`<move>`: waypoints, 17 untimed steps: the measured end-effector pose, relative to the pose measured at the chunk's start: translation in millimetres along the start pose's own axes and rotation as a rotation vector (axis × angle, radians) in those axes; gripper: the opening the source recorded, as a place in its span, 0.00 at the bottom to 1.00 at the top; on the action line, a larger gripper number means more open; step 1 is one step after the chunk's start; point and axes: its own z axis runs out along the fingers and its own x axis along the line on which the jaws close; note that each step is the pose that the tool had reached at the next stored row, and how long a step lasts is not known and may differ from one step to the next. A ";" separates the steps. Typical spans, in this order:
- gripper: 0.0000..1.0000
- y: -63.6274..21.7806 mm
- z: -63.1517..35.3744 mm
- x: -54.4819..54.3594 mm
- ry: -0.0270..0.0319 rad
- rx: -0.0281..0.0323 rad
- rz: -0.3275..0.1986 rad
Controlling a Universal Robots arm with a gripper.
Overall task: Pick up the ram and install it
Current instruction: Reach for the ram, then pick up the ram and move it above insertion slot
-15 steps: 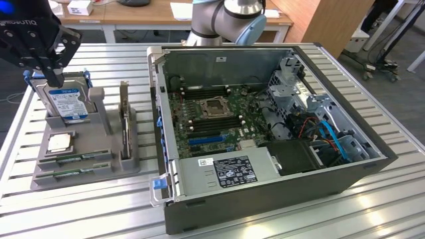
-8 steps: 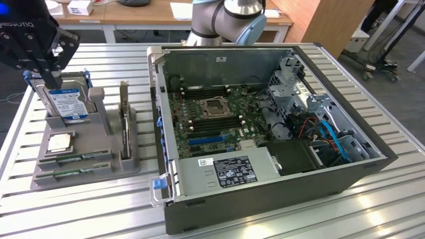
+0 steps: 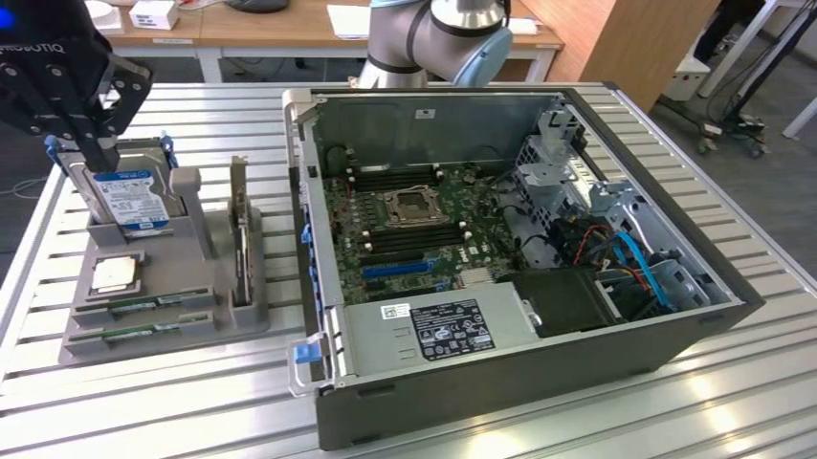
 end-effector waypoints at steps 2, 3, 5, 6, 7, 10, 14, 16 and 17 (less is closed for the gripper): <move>0.10 -1.0 0.0 -0.1 0.0000 -0.0001 0.000; 0.10 -1.3 -0.1 -0.1 0.0000 0.0000 0.000; 0.10 -1.5 0.0 -0.1 -0.0001 0.0000 0.000; 0.10 -1.5 0.0 -0.1 -0.0001 -0.0001 0.000; 0.10 -1.5 0.0 -0.1 -0.0001 0.0000 0.000; 0.10 -1.5 0.0 -0.1 0.0000 0.0000 0.000; 0.10 -1.5 0.0 -0.1 -0.0001 0.0000 0.000; 0.10 -1.5 0.0 -0.1 -0.0001 0.0000 0.000; 0.10 -1.5 0.0 -0.1 0.0001 0.0000 -0.002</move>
